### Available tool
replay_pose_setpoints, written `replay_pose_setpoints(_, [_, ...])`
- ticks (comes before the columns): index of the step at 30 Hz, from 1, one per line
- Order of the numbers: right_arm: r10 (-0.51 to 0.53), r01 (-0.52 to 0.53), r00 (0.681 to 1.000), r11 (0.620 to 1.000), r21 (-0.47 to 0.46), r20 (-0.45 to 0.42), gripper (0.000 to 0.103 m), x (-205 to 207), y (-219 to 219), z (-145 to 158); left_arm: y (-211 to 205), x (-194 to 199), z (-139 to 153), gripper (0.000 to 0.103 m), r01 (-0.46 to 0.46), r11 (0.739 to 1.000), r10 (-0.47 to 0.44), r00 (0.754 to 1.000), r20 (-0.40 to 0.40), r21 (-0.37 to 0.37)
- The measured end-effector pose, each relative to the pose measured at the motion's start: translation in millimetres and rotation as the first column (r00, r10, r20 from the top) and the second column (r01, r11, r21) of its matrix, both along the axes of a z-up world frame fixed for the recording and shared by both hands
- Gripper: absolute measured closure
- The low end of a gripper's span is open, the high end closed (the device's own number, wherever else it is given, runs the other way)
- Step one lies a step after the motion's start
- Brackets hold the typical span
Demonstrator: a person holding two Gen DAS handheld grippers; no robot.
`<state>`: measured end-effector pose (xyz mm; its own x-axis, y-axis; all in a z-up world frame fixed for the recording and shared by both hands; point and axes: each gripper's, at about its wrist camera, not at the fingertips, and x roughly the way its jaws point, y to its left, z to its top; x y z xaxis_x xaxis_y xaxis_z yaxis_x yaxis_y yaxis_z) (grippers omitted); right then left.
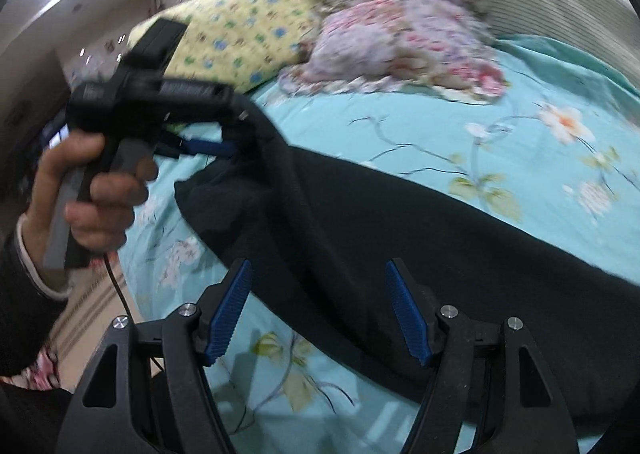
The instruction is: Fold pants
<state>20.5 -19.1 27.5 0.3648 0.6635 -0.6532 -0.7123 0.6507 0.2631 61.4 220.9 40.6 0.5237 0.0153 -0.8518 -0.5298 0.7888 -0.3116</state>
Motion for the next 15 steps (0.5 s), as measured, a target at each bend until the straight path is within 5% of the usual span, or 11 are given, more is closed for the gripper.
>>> replay_pose_setpoints(3, [0.033, -0.031, 0.999, 0.998, -0.061, 0.022, 0.033, 2, 21, -9, 9, -1, -5, 0.030, -0.024, 1.000, 0.024, 1.000, -0.004, 0.000])
replay_pose_setpoints(5, [0.041, -0.038, 0.999, 0.995, -0.097, 0.033, 0.033, 4, 30, -15, 11, -4, -9, 0.054, -0.024, 1.000, 0.024, 1.000, -0.005, 0.000])
replay_pose_setpoints(7, [0.050, -0.043, 0.998, 0.991, -0.125, 0.048, 0.046, 5, 36, -19, 11, -8, -14, 0.073, -0.016, 1.000, 0.015, 1.000, -0.010, -0.014])
replay_pose_setpoints(8, [0.056, -0.049, 0.997, 0.990, -0.135, 0.049, 0.065, 5, 38, -20, 11, -11, -16, 0.083, -0.013, 1.000, 0.013, 1.000, -0.007, -0.019])
replay_pose_setpoints(11, [0.060, -0.053, 0.997, 0.988, -0.148, 0.043, 0.088, 7, 40, -21, 9, -26, -17, 0.092, 0.000, 1.000, 0.001, 0.999, 0.034, -0.029])
replay_pose_setpoints(15, [0.060, -0.053, 0.997, 0.989, -0.138, 0.051, 0.095, 2, 37, -13, 5, -53, -10, 0.094, 0.023, 0.999, -0.019, 0.994, 0.109, -0.028])
